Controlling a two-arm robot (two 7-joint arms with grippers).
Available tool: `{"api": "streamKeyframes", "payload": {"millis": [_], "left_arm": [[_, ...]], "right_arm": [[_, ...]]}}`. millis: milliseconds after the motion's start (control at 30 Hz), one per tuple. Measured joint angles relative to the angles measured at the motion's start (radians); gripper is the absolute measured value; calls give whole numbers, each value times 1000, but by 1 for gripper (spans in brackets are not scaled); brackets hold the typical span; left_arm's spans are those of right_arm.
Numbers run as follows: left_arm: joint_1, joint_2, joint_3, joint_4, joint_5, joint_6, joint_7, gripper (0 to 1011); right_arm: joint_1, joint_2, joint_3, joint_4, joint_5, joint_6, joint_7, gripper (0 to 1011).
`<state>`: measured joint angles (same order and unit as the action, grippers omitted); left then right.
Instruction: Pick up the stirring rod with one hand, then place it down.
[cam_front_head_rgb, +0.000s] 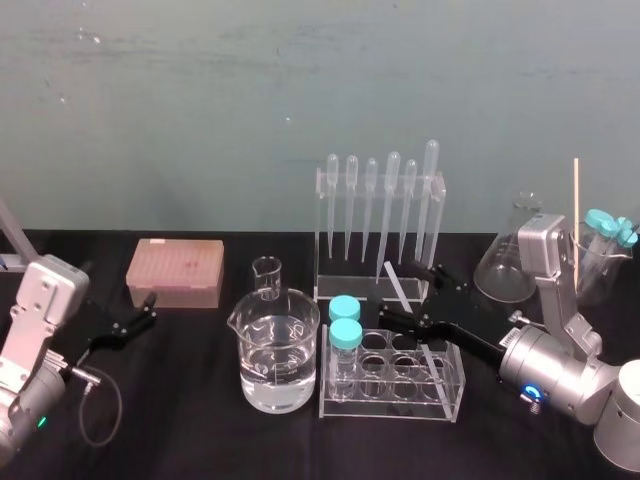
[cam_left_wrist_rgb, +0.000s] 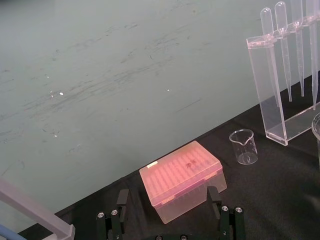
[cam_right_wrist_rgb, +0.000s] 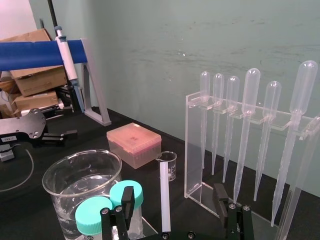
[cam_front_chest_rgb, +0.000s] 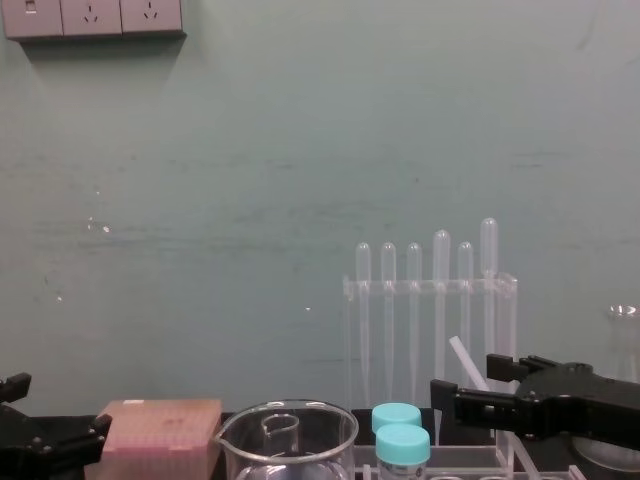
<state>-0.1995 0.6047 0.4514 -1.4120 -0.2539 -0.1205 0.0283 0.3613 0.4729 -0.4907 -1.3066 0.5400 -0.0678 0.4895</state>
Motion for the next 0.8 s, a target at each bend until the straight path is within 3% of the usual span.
{"api": "streamKeyframes", "payload": {"millis": [333, 467, 800], "left_arm": [[0, 0, 0, 0, 0, 0, 0, 1000], [0, 0, 0, 0, 0, 0, 0, 1000], [0, 0, 0, 0, 0, 0, 0, 1000]], "right_arm": [[0, 1, -3, -1, 0, -7, 1, 998], [0, 1, -3, -1, 0, -8, 1, 931], [1, 2, -4, -2, -1, -10, 3, 651]]}}
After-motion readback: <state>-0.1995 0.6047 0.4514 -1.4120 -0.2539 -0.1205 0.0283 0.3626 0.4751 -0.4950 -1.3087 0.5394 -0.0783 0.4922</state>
